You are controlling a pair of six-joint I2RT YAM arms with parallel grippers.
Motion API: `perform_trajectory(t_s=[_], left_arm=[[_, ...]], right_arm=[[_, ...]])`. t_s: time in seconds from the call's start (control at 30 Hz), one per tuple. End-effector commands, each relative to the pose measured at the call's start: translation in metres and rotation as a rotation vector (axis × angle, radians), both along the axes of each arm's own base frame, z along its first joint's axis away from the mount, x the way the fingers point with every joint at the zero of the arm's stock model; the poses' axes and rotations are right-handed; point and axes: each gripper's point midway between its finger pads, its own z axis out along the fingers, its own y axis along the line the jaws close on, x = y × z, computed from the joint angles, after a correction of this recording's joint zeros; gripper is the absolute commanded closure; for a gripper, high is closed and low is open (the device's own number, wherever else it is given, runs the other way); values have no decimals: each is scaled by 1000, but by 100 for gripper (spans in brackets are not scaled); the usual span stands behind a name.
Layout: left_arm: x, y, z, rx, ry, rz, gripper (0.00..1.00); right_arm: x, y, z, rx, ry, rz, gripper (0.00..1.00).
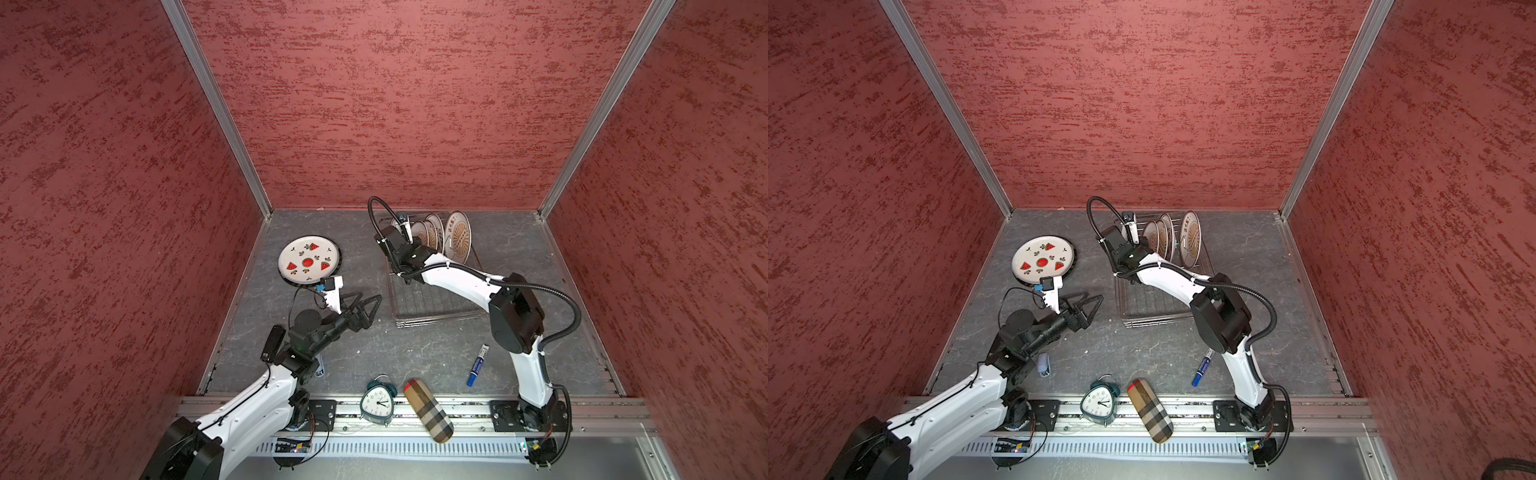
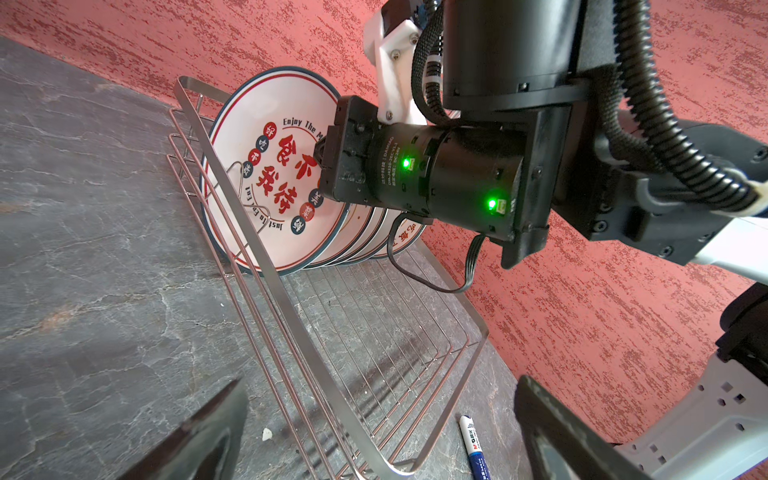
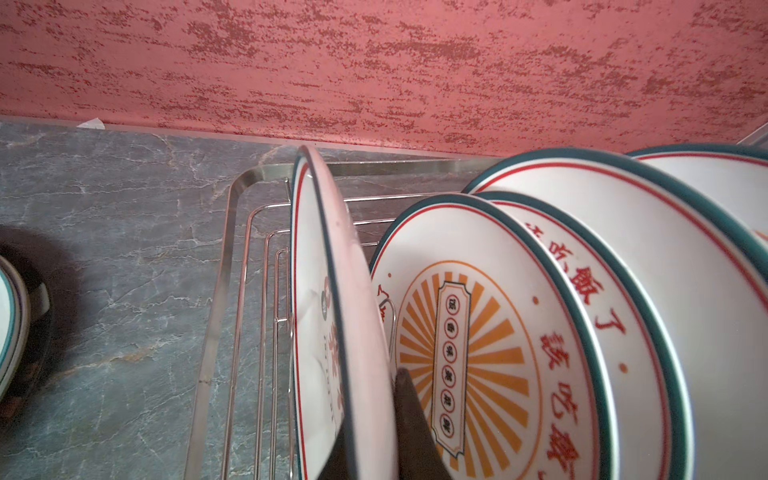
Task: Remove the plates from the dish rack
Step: 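Grasp the rim of the front 'Enjoy the Moment' plate with the right gripper, then lift the 'Enjoy the Moment' plate out of the rack with the right gripper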
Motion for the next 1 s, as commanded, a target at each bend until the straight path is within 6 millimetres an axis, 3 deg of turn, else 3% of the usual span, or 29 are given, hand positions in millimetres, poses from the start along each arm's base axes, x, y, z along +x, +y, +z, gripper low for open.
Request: perform_trajectory(t_s=[0.0, 0.5, 0.97], left_arm=[[0, 0, 6, -20, -11, -4, 1], [-1, 1, 7, -25, -12, -2, 0], [-3, 1, 9, -32, -16, -8, 1]], right_arm=[[7, -9, 43, -16, -112, -55, 96], [-12, -20, 89, -18, -210, -60, 98], [-46, -28, 124, 102, -321, 43, 99]])
